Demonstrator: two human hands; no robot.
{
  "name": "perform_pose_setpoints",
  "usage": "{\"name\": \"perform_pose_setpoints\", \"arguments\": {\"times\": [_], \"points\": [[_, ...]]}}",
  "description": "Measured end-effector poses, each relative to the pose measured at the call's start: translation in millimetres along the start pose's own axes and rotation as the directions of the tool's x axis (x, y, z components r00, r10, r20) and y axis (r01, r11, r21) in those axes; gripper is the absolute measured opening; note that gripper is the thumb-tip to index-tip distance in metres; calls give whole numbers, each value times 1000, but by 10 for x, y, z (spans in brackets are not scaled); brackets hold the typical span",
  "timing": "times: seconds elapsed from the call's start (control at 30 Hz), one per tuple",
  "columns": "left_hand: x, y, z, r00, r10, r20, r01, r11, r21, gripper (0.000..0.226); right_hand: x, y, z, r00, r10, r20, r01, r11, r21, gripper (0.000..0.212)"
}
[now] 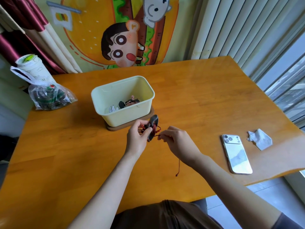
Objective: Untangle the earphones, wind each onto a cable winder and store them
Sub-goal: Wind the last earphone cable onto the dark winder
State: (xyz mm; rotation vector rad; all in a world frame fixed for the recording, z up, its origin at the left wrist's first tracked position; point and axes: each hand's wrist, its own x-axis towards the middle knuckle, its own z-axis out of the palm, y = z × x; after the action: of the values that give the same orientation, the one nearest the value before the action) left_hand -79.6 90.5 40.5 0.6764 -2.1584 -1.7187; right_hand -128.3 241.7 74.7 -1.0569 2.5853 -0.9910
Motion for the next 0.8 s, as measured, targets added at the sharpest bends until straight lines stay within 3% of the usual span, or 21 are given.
{"name": "perform_pose_setpoints", "arguments": {"times": [0.13,0.3,0.47,0.53,0.67,0.8], "points": [[-43,-40,2,982,33,184,-65,983,171,11,97,98,-153,997,9,-74,-12,999,-47,16],[-72,95,-36,946,33,322,-44,999,26,13,163,218,-275,989,57,-135,-63,997,-43,14],[-92,177,-99,874,-43,483,71,997,-40,15,187,250,-314,977,123,-176,-122,992,17,16],[-118,214,-90,859,-36,511,136,978,-160,14,191,257,-310,977,151,-153,-148,988,35,15],[-108,348,-27,876,-35,481,321,787,-528,16,147,207,-220,967,213,-137,-197,973,122,15],[-45,407,21,924,-123,362,354,632,-690,18,52,113,-27,972,218,-89,-201,966,161,15]]}}
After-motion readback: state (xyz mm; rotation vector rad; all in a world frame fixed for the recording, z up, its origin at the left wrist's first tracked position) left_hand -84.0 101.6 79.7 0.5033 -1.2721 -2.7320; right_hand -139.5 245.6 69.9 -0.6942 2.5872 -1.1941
